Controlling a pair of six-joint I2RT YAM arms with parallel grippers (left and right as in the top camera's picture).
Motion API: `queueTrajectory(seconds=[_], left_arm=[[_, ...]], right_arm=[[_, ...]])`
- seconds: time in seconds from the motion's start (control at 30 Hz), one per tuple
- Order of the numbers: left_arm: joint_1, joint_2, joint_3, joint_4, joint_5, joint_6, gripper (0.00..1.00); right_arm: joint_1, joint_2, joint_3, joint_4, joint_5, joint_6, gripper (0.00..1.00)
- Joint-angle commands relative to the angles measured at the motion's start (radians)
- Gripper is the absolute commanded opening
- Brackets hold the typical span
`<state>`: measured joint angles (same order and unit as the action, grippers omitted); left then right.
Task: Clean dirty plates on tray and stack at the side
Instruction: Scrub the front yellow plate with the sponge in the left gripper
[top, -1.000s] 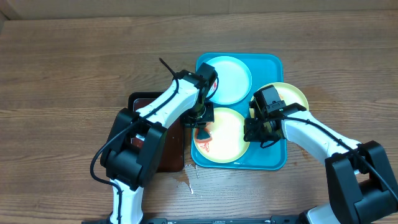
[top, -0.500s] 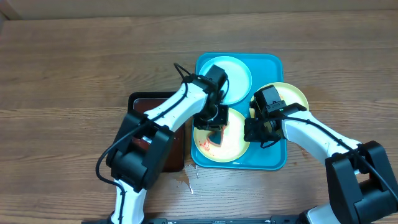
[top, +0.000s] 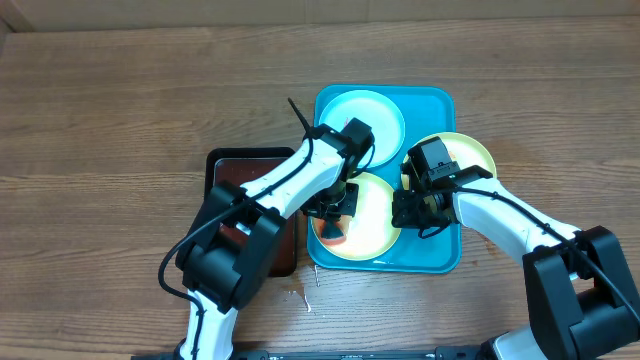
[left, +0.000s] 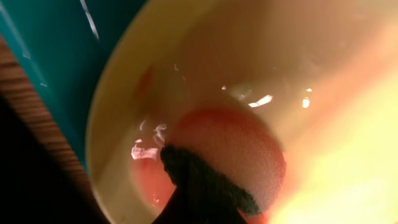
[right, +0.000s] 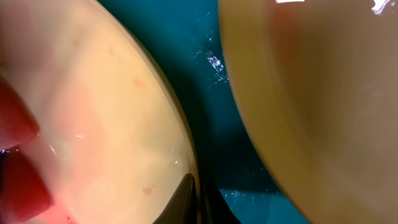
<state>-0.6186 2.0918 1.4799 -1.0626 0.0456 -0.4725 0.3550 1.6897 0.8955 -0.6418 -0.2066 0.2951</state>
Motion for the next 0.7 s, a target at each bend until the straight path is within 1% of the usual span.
queueTrajectory(seconds=[0.0,0.23,0.43,0.57,0.67], left_arm=[[0.021,0.014,0.003,0.028,-0.233,0.002,0.04],[0.075,0.014,0.004,0.096,-0.220,-0.014,0.04],[0.089,0.014,0.004,0.187,-0.126,0.055,0.04],[0.090,0.014,0.006,0.233,-0.114,0.043,0.04],[0.090,0.014,0.017,0.257,-0.056,0.039,0.04]], right_arm=[[-0.002,0.022,-0.009,-0.010,0.040,-0.003,0.04],[-0.002,0.022,-0.009,-0.010,0.040,-0.003,0.04],[-0.002,0.022,-0.009,-0.010,0.040,-0.003,0.04],[-0.002,0.022,-0.009,-0.010,0.040,-0.003,0.04],[-0.002,0.022,-0.009,-0.010,0.040,-0.003,0.04]])
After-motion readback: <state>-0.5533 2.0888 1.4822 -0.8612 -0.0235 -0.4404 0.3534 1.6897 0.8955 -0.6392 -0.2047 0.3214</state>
